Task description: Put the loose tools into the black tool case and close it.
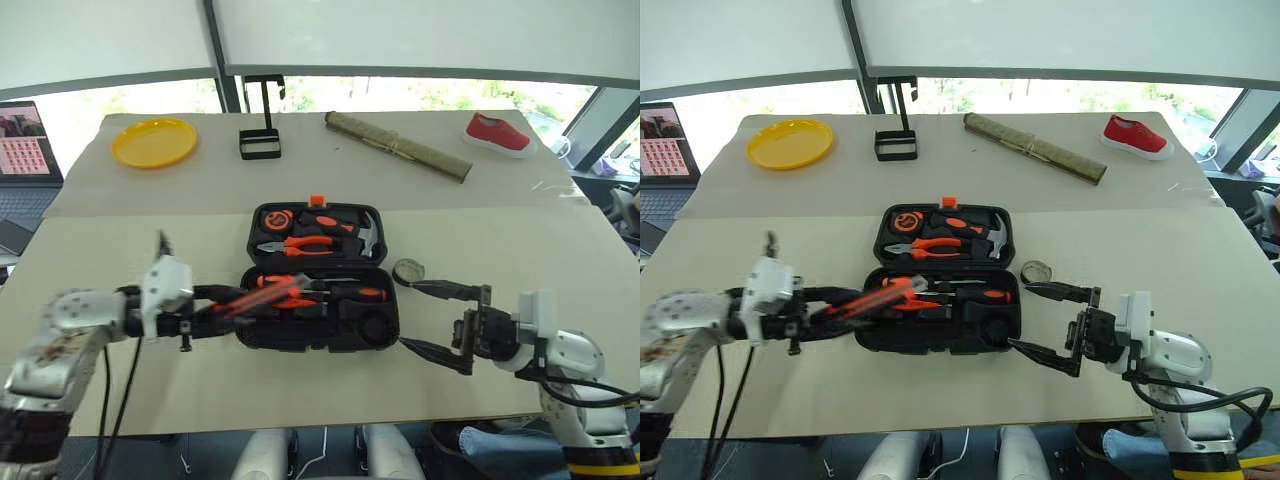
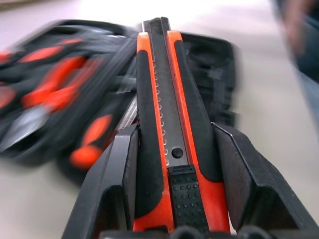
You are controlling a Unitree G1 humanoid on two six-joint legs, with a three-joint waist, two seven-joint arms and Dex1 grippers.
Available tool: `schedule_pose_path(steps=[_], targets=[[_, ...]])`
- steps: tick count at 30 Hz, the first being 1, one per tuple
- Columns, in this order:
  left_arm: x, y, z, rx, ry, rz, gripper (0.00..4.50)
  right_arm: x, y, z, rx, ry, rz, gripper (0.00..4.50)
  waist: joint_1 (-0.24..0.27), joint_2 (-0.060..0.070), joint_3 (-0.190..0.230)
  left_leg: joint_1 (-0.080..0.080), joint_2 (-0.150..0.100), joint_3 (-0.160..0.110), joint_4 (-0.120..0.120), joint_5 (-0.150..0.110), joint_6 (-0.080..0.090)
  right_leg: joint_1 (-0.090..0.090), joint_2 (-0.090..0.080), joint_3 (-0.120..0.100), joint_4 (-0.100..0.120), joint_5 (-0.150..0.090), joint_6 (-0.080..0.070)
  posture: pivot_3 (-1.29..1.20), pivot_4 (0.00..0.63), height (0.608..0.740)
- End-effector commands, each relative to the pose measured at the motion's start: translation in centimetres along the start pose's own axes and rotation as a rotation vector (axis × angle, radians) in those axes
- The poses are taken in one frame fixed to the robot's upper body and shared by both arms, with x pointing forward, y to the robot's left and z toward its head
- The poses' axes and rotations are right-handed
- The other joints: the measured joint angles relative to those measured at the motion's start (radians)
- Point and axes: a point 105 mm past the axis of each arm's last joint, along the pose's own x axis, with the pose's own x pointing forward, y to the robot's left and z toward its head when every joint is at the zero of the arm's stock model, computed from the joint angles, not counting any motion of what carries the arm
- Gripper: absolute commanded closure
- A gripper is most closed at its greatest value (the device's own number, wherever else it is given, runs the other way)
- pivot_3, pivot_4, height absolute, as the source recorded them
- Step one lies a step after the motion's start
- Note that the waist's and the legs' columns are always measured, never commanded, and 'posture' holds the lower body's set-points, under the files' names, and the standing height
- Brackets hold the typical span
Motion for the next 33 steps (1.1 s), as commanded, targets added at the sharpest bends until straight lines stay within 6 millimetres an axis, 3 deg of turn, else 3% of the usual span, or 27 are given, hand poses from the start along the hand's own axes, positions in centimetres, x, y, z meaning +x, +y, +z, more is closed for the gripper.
schedule_pose_path(steps=[1, 10, 17, 24, 33], targets=[[2.0, 0.5, 0.4, 0.083, 0.042, -0.057, 2.73, 0.1, 0.4, 1.4, -0.032, -0.018, -0.007, 0.0, 0.0, 0.0, 0.0, 0.0, 0.0, 0.0, 0.001, 0.0, 0.0, 0.0, 0.001, 0.0, 0.0, 0.0, 0.0, 0.0, 0.15, 0.74], [3.2, -0.1, -1.4, 0.097, 0.195, -0.154, 2.73, -0.2, 1.3, 1.4, -0.022, -0.002, -0.065, 0.0, 0.0, -0.001, 0.0, 0.0, 0.001, 0.001, 0.003, 0.0, 0.001, 0.001, 0.004, 0.002, 0.001, 0.0, 0.001, 0.0, 0.15, 0.74], [4.6, -0.6, -2.0, 0.094, 0.199, -0.187, 2.73, -0.6, 1.9, 0.9, -0.007, 0.003, -0.072, 0.0, 0.002, -0.001, 0.0, 0.0, 0.001, 0.001, 0.004, 0.0, 0.002, 0.002, 0.004, 0.002, 0.002, 0.0, 0.002, 0.0, 0.15, 0.74], [6.0, 0.5, -2.2, 0.116, 0.224, -0.164, 2.73, -0.5, 2.1, 1.0, 0.001, -0.003, -0.075, 0.0, 0.002, -0.001, 0.0, 0.002, 0.001, 0.001, 0.004, 0.0, 0.002, 0.004, 0.005, 0.002, 0.002, 0.0, 0.002, 0.0, 0.15, 0.74], [5.8, -0.2, -2.8, 0.065, 0.279, -0.187, 2.73, -0.1, 2.1, 1.2, 0.0, -0.007, -0.082, 0.0, 0.001, -0.001, 0.0, 0.01, 0.001, 0.001, 0.004, 0.0, 0.002, 0.013, 0.005, 0.002, 0.001, 0.0, 0.003, 0.0, 0.15, 0.74]])
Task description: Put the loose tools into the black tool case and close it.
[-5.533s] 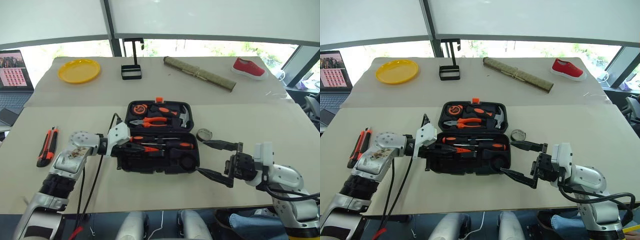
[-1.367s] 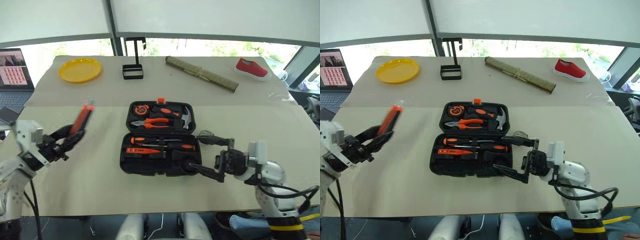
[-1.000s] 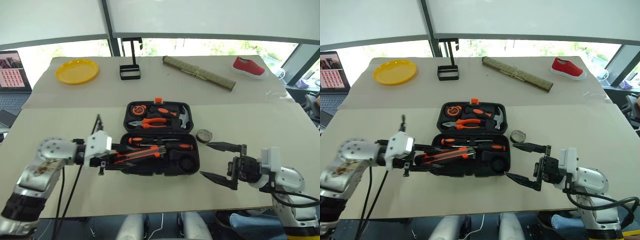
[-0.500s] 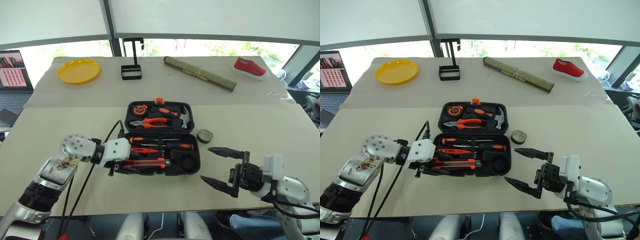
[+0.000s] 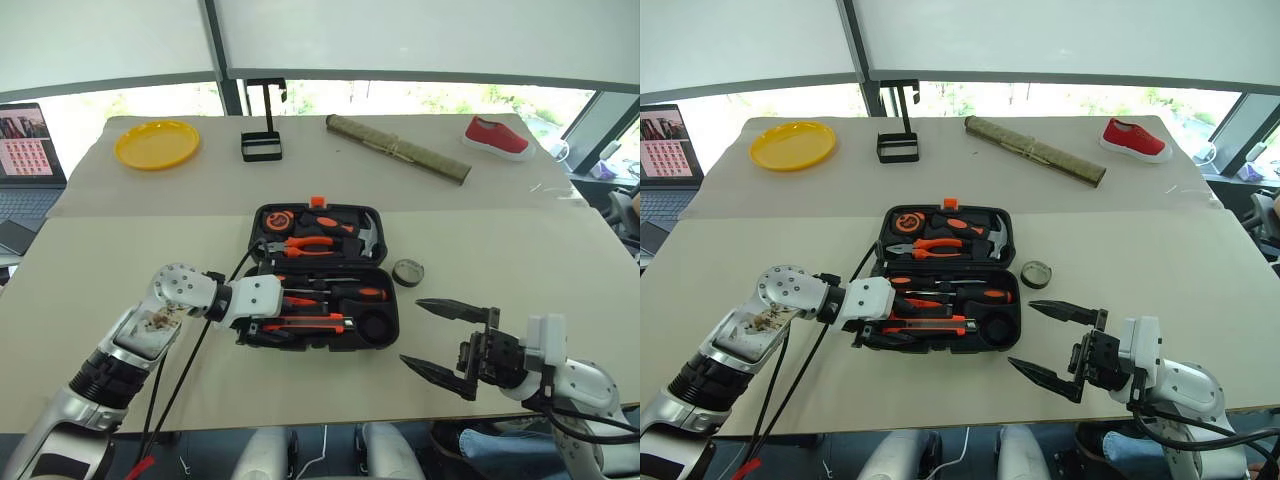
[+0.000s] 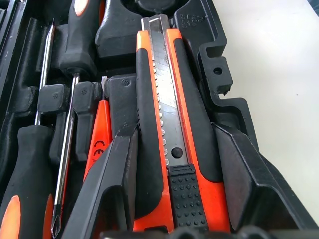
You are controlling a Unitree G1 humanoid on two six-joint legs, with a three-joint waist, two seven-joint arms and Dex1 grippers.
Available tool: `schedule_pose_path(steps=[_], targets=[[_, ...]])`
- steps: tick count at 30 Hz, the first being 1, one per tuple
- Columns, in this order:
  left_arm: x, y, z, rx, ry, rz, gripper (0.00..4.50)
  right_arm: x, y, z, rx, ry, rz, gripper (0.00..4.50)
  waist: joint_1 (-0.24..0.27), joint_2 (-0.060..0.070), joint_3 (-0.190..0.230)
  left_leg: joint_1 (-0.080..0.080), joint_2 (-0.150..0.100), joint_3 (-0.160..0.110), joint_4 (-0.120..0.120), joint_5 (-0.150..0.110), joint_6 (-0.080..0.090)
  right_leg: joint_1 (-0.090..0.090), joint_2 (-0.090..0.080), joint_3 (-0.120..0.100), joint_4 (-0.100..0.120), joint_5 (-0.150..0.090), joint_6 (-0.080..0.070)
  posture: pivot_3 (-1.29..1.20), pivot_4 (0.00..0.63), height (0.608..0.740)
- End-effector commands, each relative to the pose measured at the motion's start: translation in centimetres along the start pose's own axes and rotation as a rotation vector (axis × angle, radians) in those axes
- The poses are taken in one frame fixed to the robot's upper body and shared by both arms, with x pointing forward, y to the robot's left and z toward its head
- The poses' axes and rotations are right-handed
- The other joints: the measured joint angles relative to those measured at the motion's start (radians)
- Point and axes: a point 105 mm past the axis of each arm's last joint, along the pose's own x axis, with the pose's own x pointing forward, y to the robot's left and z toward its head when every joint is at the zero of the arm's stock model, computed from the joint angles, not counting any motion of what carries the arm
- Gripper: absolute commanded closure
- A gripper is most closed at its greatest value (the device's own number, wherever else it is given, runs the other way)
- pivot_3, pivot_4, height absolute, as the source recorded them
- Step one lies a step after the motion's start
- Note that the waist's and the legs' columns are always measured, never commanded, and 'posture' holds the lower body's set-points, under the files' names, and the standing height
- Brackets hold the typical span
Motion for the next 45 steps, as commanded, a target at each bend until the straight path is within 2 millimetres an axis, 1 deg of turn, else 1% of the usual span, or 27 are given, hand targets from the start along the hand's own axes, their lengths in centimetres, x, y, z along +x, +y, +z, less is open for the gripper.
schedule_pose_path(steps=[1, 3, 4, 5, 8, 9, 13, 14, 16, 17, 18, 20, 22, 23, 24, 26, 27, 31, 35, 38, 41, 45], targets=[[-0.2, -1.0, -0.9, -0.052, 0.039, -0.04, 2.73, 0.5, 0.0, 1.1, -0.045, -0.029, 0.011, 0.0, -0.002, 0.0, 0.0, 0.001, 0.0, 0.0, 0.0, 0.0, 0.0, 0.001, 0.0, 0.0, 0.0, 0.0, 0.0, 0.0, 0.15, 0.74], [-0.5, -1.1, -0.9, -0.061, 0.034, -0.041, 2.73, 0.5, -0.1, 1.2, -0.046, -0.03, 0.01, 0.0, -0.005, 0.0, 0.0, 0.003, 0.001, 0.0, 0.0, 0.0, 0.0, 0.002, 0.0, 0.0, 0.0, 0.0, 0.0, 0.0, 0.15, 0.74], [-0.6, -1.1, -0.7, -0.058, 0.023, -0.035, 1.73, 0.6, -0.2, 1.2, -0.046, -0.03, 0.012, 0.0, -0.006, 0.0, 0.0, 0.003, 0.001, 0.0, -0.001, 0.0, 0.0, 0.002, 0.0, 0.0, 0.0, 0.0, 0.0, 0.0, 0.15, 0.74], [-0.7, -0.9, -0.2, -0.063, -0.013, -0.021, 1.62, 0.7, -0.2, 1.1, -0.046, -0.031, 0.013, 0.0, -0.006, 0.0, 0.0, 0.003, 0.001, 0.0, -0.001, 0.0, 0.0, 0.002, 0.0, 0.0, 0.0, 0.0, 0.0, 0.0, 0.15, 0.74], [-1.3, 0.1, 1.5, -0.056, -0.124, 0.029, 0.49, 0.8, -0.6, 1.1, -0.048, -0.031, 0.013, 0.0, -0.005, 0.0, 0.0, 0.003, 0.0, 0.0, -0.001, 0.0, 0.0, 0.002, 0.0, 0.0, 0.0, -0.001, 0.0, 0.0, 0.15, 0.74], [-1.7, 0.3, 1.9, -0.045, -0.158, 0.036, 0.37, 0.8, -0.7, 1.1, -0.048, -0.031, 0.013, 0.0, -0.004, 0.0, 0.0, 0.002, 0.0, 0.0, -0.001, 0.0, 0.0, 0.002, 0.0, 0.0, 0.0, 0.0, 0.0, 0.0, 0.15, 0.74], [-3.3, 1.2, 3.6, -0.045, -0.299, 0.061, 0.37, 0.9, -1.2, 1.0, -0.054, -0.034, 0.011, 0.0, 0.001, -0.001, 0.001, 0.001, 0.0, -0.001, 0.001, 0.0, 0.0, 0.002, -0.001, 0.0, 0.0, -0.001, 0.001, 0.0, 0.15, 0.74], [-3.5, 1.4, 3.8, -0.051, -0.32, 0.064, 0.37, 0.9, -1.3, 0.9, -0.054, -0.034, 0.01, 0.0, 0.001, -0.001, 0.001, 0.001, 0.0, -0.001, 0.001, 0.0, 0.0, 0.002, -0.001, -0.001, 0.0, -0.001, 0.001, 0.0, 0.15, 0.74], [-3.7, 1.6, 3.3, -0.043, -0.333, 0.082, 0.9, 0.8, -1.4, 0.8, -0.053, -0.033, 0.007, 0.0, 0.0, -0.001, 0.001, 0.001, 0.0, -0.001, 0.001, 0.0, 0.0, 0.002, -0.001, -0.001, 0.0, -0.001, 0.001, 0.0, 0.15, 0.74], [-3.5, 1.7, 2.8, -0.035, -0.32, 0.092, 1.08, 0.8, -1.4, 0.7, -0.053, -0.033, 0.006, 0.0, 0.0, -0.001, 0.001, 0.001, 0.0, -0.001, 0.0, 0.0, 0.0, 0.002, -0.001, -0.001, 0.0, -0.001, 0.001, 0.0, 0.15, 0.74], [-3.3, 1.7, 2.3, -0.017, -0.31, 0.103, 1.5, 0.8, -1.4, 0.6, -0.054, -0.032, 0.004, 0.0, 0.0, -0.001, 0.001, 0.002, 0.0, -0.001, 0.0, 0.0, 0.0, 0.002, -0.001, -0.001, 0.0, -0.001, 0.001, 0.0, 0.15, 0.74], [-2.6, 1.5, 1.6, -0.013, -0.308, 0.106, 2.18, 0.8, -1.5, 0.6, -0.057, -0.033, -0.001, 0.0, 0.0, -0.001, 0.001, 0.002, 0.0, -0.001, 0.0, 0.0, 0.0, 0.002, -0.001, -0.001, 0.0, -0.001, 0.0, 0.0, 0.15, 0.74], [-2.3, 1.7, 1.4, -0.01, -0.321, 0.128, 2.84, 0.8, -1.6, 0.6, -0.059, -0.034, -0.006, 0.0, 0.0, -0.001, 0.001, 0.001, 0.0, -0.001, 0.0, 0.0, 0.0, 0.002, -0.001, -0.001, 0.0, 0.0, 0.0, 0.0, 0.15, 0.74], [-1.9, 1.3, 1.0, -0.008, -0.312, 0.11, 3.28, 0.8, -1.6, 0.5, -0.06, -0.034, -0.007, 0.0, 0.0, -0.001, 0.001, 0.001, 0.0, -0.001, 0.0, 0.0, 0.0, 0.002, -0.001, -0.001, 0.0, 0.0, 0.0, 0.0, 0.15, 0.74], [-1.5, 0.8, 0.7, -0.008, -0.304, 0.091, 3.59, 0.9, -1.6, 0.5, -0.06, -0.035, -0.009, 0.0, 0.0, -0.001, 0.001, 0.001, 0.0, -0.001, 0.0, 0.0, 0.0, 0.002, -0.001, -0.001, 0.0, 0.0, 0.0, 0.0, 0.15, 0.74], [-0.9, 0.2, 0.5, -0.029, -0.31, 0.068, 4.36, 0.9, -1.6, 0.4, -0.061, -0.034, -0.011, 0.0, 0.0, -0.001, 0.001, 0.001, 0.0, -0.001, 0.0, 0.0, 0.0, 0.002, -0.001, 0.0, 0.0, 0.0, 0.0, 0.0, 0.15, 0.74], [-0.6, 0.0, 0.3, -0.038, -0.302, 0.062, 4.44, 0.9, -1.6, 0.4, -0.06, -0.034, -0.013, 0.0, 0.0, -0.001, 0.001, 0.001, 0.0, -0.001, 0.0, 0.0, 0.0, 0.002, -0.001, 0.0, 0.0, 0.0, 0.0, 0.0, 0.15, 0.74], [0.0, -0.5, -0.4, -0.037, -0.256, 0.043, 4.44, 0.9, -1.4, 0.4, -0.057, -0.032, -0.012, 0.0, 0.001, -0.001, 0.001, 0.001, 0.0, -0.001, 0.0, 0.0, 0.0, 0.002, -0.001, 0.0, 0.0, 0.0, 0.0, 0.0, 0.15, 0.74], [0.5, -0.1, -1.5, -0.078, -0.209, 0.091, 4.44, 0.8, -1.4, 0.4, -0.055, -0.029, -0.015, 0.0, 0.001, -0.001, 0.001, 0.001, 0.0, -0.001, 0.0, 0.0, 0.0, 0.002, -0.001, -0.001, 0.0, 0.0, 0.0, 0.0, 0.15, 0.74], [1.0, 0.2, -2.1, -0.139, -0.204, 0.124, 4.44, 0.9, -1.2, 0.5, -0.051, -0.03, -0.014, 0.0, 0.004, -0.001, 0.0, 0.003, 0.0, -0.001, 0.0, 0.0, 0.0, 0.004, -0.002, -0.001, 0.0, 0.0, 0.001, 0.0, 0.15, 0.74], [1.6, 0.0, -2.9, -0.196, -0.181, 0.125, 4.44, 0.9, -1.1, 0.5, -0.044, -0.031, -0.014, 0.0, 0.009, 0.0, 0.0, 0.004, -0.001, -0.001, 0.001, 0.001, 0.002, 0.005, -0.003, -0.001, 0.0, 0.0, 0.001, 0.0, 0.15, 0.74], [2.5, -1.5, -5.0, -0.359, -0.097, 0.078, 4.44, 1.0, -1.2, 0.5, -0.041, -0.032, -0.016, 0.0, 0.01, 0.001, -0.001, 0.008, -0.001, -0.001, 0.001, 0.002, 0.003, 0.008, -0.003, 0.0, 0.0, 0.001, 0.002, 0.0, 0.15, 0.74]])
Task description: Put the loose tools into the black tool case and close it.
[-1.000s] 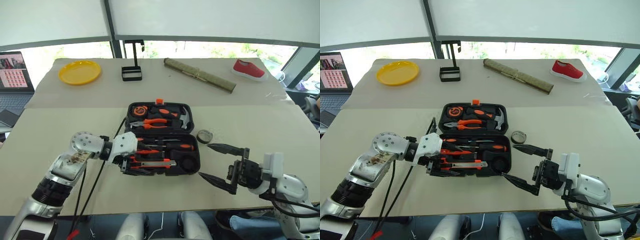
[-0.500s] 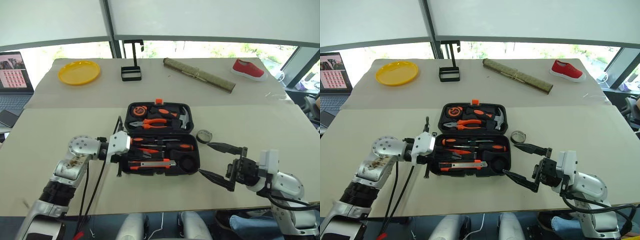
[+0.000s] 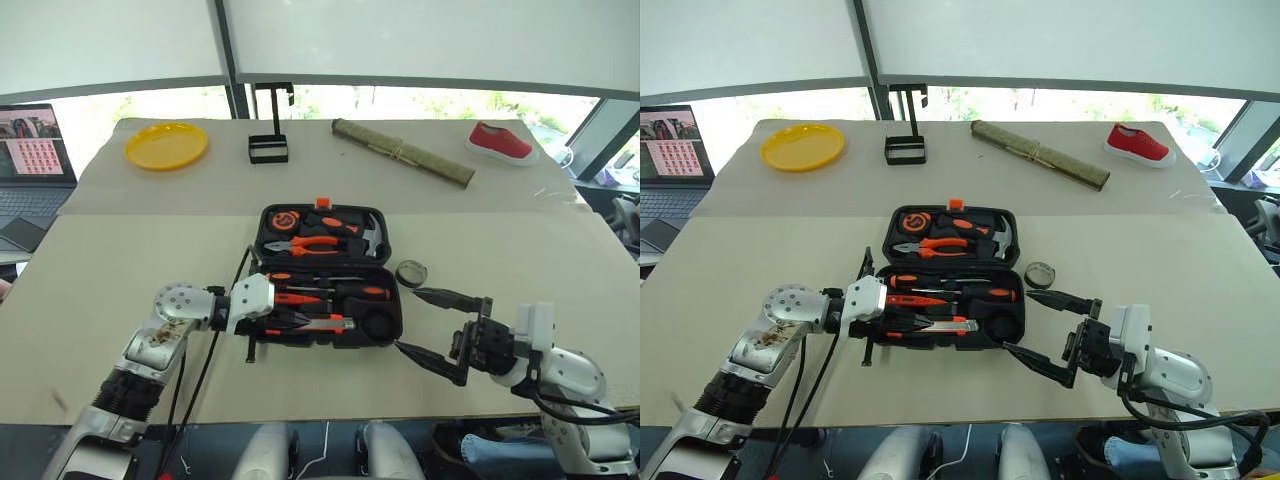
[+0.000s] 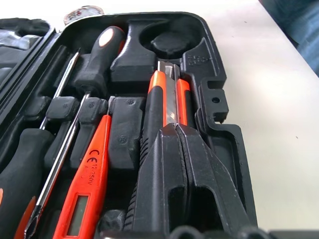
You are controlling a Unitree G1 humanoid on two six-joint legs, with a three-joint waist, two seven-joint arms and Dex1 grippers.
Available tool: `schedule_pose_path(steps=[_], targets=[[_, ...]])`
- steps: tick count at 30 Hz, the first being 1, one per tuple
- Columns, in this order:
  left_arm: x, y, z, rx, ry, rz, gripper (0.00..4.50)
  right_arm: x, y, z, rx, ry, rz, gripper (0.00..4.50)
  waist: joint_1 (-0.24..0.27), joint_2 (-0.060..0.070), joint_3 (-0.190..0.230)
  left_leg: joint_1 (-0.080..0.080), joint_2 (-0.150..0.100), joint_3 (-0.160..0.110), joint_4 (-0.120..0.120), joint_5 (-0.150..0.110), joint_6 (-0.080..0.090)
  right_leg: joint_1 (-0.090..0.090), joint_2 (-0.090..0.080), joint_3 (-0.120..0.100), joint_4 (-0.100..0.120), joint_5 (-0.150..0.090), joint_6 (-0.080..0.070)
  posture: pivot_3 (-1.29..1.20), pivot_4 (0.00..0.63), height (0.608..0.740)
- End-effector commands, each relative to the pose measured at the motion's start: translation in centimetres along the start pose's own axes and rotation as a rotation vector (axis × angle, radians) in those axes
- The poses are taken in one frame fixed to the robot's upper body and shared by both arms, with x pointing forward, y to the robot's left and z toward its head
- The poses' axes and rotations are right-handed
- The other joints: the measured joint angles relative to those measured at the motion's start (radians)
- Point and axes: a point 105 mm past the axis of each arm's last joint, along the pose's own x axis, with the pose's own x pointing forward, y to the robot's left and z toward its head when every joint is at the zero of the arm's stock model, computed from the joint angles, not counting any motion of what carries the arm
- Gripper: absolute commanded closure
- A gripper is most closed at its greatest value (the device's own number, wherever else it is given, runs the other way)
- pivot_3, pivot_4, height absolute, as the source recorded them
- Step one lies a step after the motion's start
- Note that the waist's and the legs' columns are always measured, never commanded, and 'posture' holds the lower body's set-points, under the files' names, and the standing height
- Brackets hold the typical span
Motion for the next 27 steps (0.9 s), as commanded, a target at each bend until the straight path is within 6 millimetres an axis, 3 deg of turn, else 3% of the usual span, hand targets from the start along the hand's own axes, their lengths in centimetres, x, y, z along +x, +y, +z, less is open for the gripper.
schedule_pose_path(steps=[1, 5, 9, 11, 14, 17, 20, 24, 27], targets=[[0.1, -1.3, -4.6, -0.253, 0.172, 0.019, 4.44, 0.2, -0.1, 0.9, -0.03, -0.024, -0.002, 0.0, -0.003, 0.001, -0.001, 0.002, 0.0, 0.0, 0.0, 0.0, 0.0, 0.002, 0.0, 0.0, 0.0, 0.0, 0.0, 0.0, 0.15, 0.74], [0.3, -1.6, -6.0, -0.445, 0.206, 0.06, 4.44, 0.5, 0.0, 1.0, -0.02, -0.029, 0.001, 0.0, -0.01, 0.008, -0.007, 0.01, 0.002, 0.0, -0.003, 0.0, 0.0, 0.01, 0.001, 0.0, -0.002, -0.005, 0.006, 0.0, 0.15, 0.74], [0.3, -1.8, -6.1, -0.384, 0.187, 0.06, 4.44, 0.5, 0.0, 1.0, -0.019, -0.027, -0.005, 0.0, -0.01, 0.014, -0.011, 0.011, 0.002, -0.001, -0.003, 0.0, 0.0, 0.012, 0.0, 0.0, -0.002, -0.006, 0.007, 0.0, 0.15, 0.74], [0.3, -1.0, -4.8, -0.268, 0.078, 0.102, 4.44, 0.3, -0.1, 1.0, -0.027, -0.023, -0.017, 0.0, -0.01, 0.016, -0.013, 0.011, 0.002, -0.001, -0.003, 0.0, 0.0, 0.011, 0.0, 0.001, -0.002, -0.006, 0.007, 0.0, 0.15, 0.74], [-1.5, 0.8, -0.7, -0.143, -0.193, 0.214, 4.44, -0.8, -0.7, 1.0, -0.054, 0.007, -0.081, 0.0, -0.011, 0.016, -0.013, 0.01, 0.003, -0.001, -0.004, 0.0, 0.0, 0.01, -0.004, 0.002, -0.002, -0.004, 0.004, 0.0, 0.15, 0.74], [-4.1, 0.9, 2.0, -0.053, -0.339, 0.239, 3.71, -2.5, -1.5, 0.8, -0.072, 0.062, -0.157, 0.0, -0.011, 0.013, -0.011, 0.001, 0.003, 0.0, -0.004, 0.0, 0.0, 0.0, -0.006, 0.002, -0.002, -0.002, -0.001, 0.0, 0.15, 0.74], [-7.7, 0.3, 4.2, 0.011, -0.435, 0.23, 2.61, -4.7, -2.0, 0.1, -0.078, 0.143, -0.233, 0.0, -0.01, 0.012, -0.011, -0.008, 0.002, 0.0, -0.002, 0.0, 0.0, -0.008, -0.003, 0.001, 0.0, 0.0, -0.002, 0.0, 0.15, 0.74], [-11.6, -0.4, 4.6, 0.007, -0.398, 0.231, 1.08, -7.5, -2.2, -1.7, -0.048, 0.271, -0.313, 0.0, -0.01, 0.012, -0.01, -0.009, 0.002, -0.001, -0.003, -0.001, 0.001, -0.008, -0.005, 0.0, -0.002, -0.001, -0.001, 0.0, 0.15, 0.74], [-14.1, -0.8, 3.4, -0.023, -0.315, 0.251, 0.07, -9.0, -2.6, -2.9, -0.042, 0.361, -0.343, 0.0, -0.01, 0.012, -0.01, -0.008, 0.001, 0.0, -0.003, -0.001, 0.001, -0.006, -0.004, -0.001, -0.003, -0.001, -0.001, 0.0, 0.15, 0.74]])
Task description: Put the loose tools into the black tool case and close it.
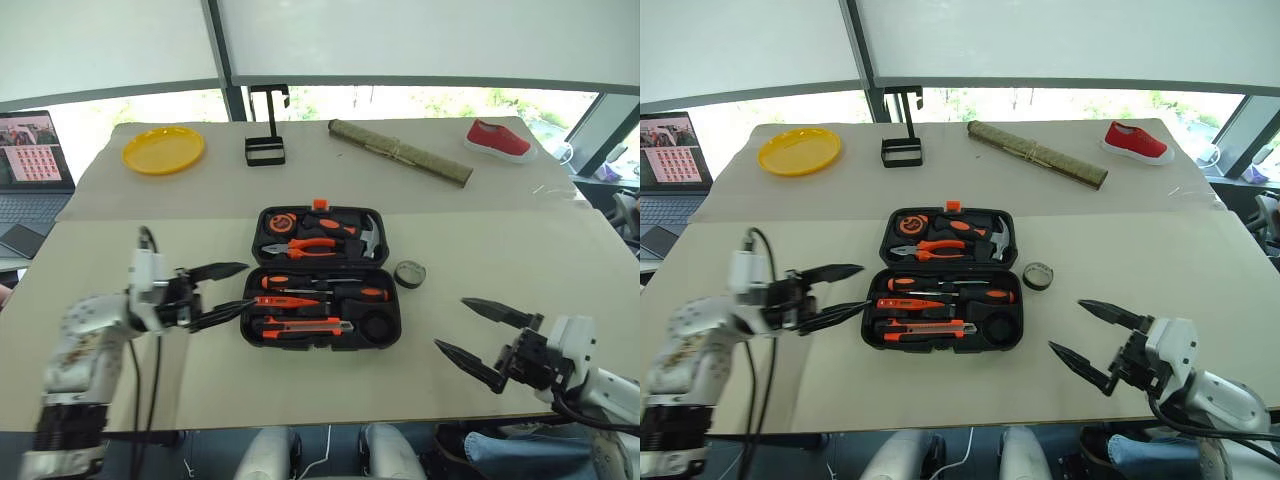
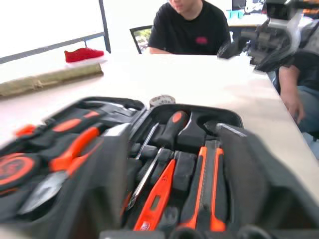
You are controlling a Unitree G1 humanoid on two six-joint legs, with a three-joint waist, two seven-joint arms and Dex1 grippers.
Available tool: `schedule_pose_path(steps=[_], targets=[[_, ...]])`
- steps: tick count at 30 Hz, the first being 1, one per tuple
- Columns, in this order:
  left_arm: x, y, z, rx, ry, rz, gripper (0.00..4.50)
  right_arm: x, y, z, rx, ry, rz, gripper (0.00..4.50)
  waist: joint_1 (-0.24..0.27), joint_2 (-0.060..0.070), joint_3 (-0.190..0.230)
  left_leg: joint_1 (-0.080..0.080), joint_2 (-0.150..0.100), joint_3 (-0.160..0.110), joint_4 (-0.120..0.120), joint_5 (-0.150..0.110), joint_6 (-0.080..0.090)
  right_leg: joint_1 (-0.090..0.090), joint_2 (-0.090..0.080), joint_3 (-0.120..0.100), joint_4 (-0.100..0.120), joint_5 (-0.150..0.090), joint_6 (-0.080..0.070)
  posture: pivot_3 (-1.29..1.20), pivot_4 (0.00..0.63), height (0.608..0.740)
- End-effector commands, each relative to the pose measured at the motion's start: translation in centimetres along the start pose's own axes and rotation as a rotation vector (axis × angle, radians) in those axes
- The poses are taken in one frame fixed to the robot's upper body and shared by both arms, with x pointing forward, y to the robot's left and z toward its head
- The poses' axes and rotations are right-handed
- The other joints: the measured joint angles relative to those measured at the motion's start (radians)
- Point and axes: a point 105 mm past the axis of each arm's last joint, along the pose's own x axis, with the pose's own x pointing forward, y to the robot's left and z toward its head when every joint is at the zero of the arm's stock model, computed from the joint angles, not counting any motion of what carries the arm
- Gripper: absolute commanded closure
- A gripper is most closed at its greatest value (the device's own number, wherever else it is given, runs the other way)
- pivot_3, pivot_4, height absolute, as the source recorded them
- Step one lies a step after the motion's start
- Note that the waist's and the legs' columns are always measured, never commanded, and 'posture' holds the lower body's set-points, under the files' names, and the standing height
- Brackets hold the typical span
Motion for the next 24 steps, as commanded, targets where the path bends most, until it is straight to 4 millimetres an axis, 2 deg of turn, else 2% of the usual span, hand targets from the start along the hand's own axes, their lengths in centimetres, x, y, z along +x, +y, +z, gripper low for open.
schedule_pose_path(steps=[1, 4, 8, 10, 15, 21, 24], targets=[[-2.9, 0.0, 0.3, -0.002, 0.061, 0.002, 0.07, -1.0, -1.5, -0.6, -0.065, 0.075, -0.046, 0.0, -0.001, 0.0, 0.0, 0.0, 0.0, 0.0, 0.0, 0.0, 0.0, 0.0, 0.0, 0.0, 0.0, 0.0, 0.0, 0.0, 0.15, 0.74], [-3.8, -0.2, -0.1, -0.029, 0.081, -0.001, 0.07, 0.1, -2.4, -0.1, -0.11, 0.078, 0.0, 0.0, -0.002, 0.0, 0.001, 0.001, 0.0, 0.002, 0.0, 0.0, 0.0, 0.0, 0.001, 0.001, -0.001, -0.001, 0.0, 0.0, 0.15, 0.74], [-3.0, -0.3, 0.1, -0.02, 0.05, -0.002, 0.07, 2.9, -3.5, 1.9, -0.176, 0.074, 0.128, 0.0, -0.006, -0.002, 0.003, 0.001, 0.001, 0.003, 0.001, 0.0, 0.0, 0.0, 0.003, 0.001, -0.001, 0.0, 0.0, 0.0, 0.15, 0.74], [-2.3, -0.6, 0.5, -0.016, 0.019, -0.021, 0.07, 4.9, -4.1, 2.6, -0.223, 0.153, 0.234, 0.0, -0.008, -0.002, 0.003, 0.001, 0.001, 0.003, 0.001, 0.0, 0.0, 0.0, 0.003, 0.001, 0.0, 0.0, 0.0, 0.0, 0.15, 0.74], [-1.4, -1.3, 0.8, -0.011, 0.0, -0.057, 0.07, 7.8, -5.6, 1.8, -0.278, 0.38, 0.358, 0.0, -0.008, -0.004, 0.004, -0.001, 0.001, 0.002, 0.0, 0.0, 0.0, -0.002, 0.003, 0.0, 0.0, 0.0, -0.001, 0.0, 0.15, 0.74], [-0.1, -2.0, 0.9, 0.015, -0.004, -0.108, 0.07, 11.4, -7.1, 1.1, -0.373, 0.488, 0.389, 0.0, -0.002, -0.004, 0.004, -0.013, -0.002, 0.003, 0.001, 0.0, 0.0, -0.016, 0.0, 0.001, 0.002, 0.001, 0.0, 0.0, 0.15, 0.74], [0.3, -2.6, 0.5, 0.01, 0.011, -0.141, 0.07, 12.1, -7.0, 0.4, -0.38, 0.535, 0.437, 0.0, -0.003, -0.004, 0.004, -0.015, -0.002, 0.003, 0.001, 0.0, 0.0, -0.017, 0.001, 0.0, 0.001, 0.001, 0.0, 0.0, 0.15, 0.74]])
